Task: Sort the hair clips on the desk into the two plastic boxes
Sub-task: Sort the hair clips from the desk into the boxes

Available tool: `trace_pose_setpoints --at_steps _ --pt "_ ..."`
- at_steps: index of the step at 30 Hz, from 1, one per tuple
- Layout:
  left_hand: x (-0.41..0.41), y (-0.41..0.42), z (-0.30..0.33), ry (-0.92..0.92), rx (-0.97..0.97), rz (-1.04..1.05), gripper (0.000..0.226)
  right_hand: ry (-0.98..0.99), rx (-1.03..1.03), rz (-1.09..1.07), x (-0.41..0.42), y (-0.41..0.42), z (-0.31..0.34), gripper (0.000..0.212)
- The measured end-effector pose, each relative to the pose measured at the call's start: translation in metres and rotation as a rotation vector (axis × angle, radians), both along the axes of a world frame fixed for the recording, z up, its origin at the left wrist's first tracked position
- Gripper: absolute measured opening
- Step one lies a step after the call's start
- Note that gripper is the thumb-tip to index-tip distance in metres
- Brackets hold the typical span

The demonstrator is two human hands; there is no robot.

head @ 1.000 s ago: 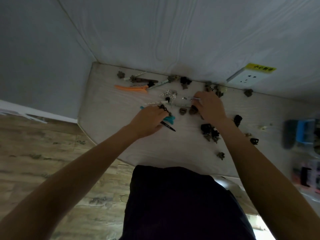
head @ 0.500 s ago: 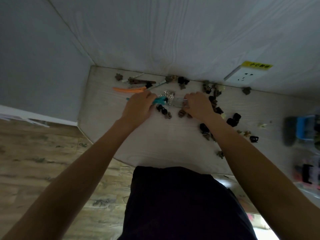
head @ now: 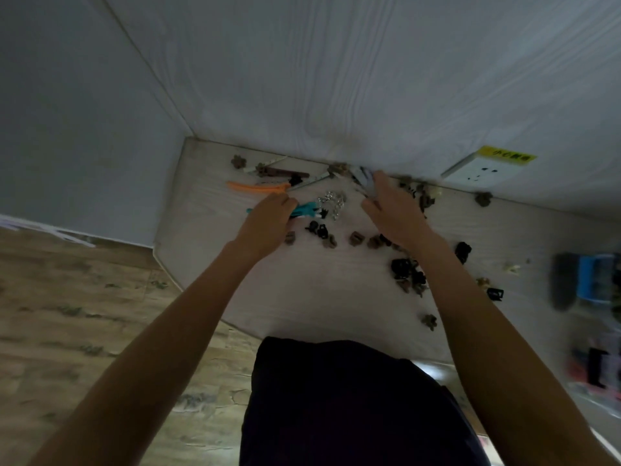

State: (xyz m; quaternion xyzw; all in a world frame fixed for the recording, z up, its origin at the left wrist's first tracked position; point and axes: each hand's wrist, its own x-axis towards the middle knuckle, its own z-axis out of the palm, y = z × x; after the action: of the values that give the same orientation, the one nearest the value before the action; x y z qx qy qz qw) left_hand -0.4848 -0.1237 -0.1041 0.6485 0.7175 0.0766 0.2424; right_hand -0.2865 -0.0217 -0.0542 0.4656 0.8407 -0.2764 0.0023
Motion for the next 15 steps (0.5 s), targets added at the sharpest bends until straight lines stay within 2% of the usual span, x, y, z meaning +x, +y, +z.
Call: trace_pose_setpoints --at_steps 4,7,10,12,15 --pt "-0.033 -0.008 0.006 0.056 0.144 0.122 0.031 0.007 0.032 0.158 -0.047 0.012 0.005 0.025" --pt "-0.057 -0.005 0.006 0.126 0.101 0.177 0.035 -0.127 0.108 0.279 -0.075 0.021 -0.010 0.034" --pt "-0.066 0.002 0.004 0.117 0.072 0.119 0.034 -0.299 0.145 0.360 -0.086 0.024 -0.022 0.044" --pt "-0.067 0.007 0.003 0.105 0.068 0.086 0.033 -0.385 0.240 0.385 -0.091 0.027 -0.032 0.045" --pt "-0.065 0.013 0.001 0.084 0.068 0.095 0.038 -0.356 0.271 0.432 -0.094 0.026 -0.033 0.041"
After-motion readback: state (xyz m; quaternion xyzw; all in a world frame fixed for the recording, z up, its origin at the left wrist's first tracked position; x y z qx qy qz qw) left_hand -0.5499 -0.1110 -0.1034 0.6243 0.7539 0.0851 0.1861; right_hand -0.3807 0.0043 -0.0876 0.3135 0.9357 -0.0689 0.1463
